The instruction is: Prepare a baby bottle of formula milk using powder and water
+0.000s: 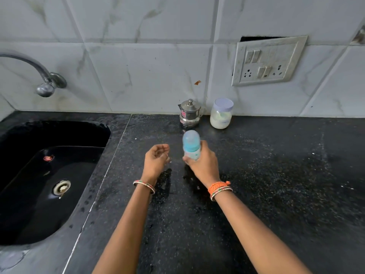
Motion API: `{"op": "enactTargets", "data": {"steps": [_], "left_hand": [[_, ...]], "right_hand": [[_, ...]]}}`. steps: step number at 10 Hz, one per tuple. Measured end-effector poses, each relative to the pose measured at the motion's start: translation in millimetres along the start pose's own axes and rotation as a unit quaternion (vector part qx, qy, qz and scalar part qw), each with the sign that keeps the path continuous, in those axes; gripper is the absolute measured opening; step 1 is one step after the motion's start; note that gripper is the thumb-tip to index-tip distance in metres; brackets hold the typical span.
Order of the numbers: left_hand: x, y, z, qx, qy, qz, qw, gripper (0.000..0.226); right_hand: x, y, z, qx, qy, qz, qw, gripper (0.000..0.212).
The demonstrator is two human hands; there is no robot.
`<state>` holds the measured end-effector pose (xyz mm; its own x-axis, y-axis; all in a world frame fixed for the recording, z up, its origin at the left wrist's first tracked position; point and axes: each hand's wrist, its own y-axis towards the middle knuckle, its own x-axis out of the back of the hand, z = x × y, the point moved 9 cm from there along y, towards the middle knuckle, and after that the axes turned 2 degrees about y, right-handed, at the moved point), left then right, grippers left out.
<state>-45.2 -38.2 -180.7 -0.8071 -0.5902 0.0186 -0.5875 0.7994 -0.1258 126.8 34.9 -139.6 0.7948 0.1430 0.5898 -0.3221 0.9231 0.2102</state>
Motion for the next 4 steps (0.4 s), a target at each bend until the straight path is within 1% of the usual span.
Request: {"op": "enactTargets", "data": {"steps": [1, 2, 3, 4], "left_hand": [[-19, -6, -3, -0.037, 0.063, 0.041, 0.997, 0.029], [-38, -19, 7, -0.041, 0.135, 0.074, 0.987, 0.041], [-46, -31, 10, -0.054, 0.2, 0.054, 0.977, 0.051], [-53, -49, 3, -0.108, 0.264, 0.035, 0.958, 0.061]], "right_hand": [[12, -1, -25, -0.028, -0.04, 0.011, 0.999, 0.06], [10, -10, -30, -0.01, -0.055, 0.053, 0.997, 0.061], [7, -9, -29, -0.014, -0.027, 0.074, 0.997, 0.064], [2, -23, -30, -0.017, 0.036, 0.132, 0.99, 0.089]]}}
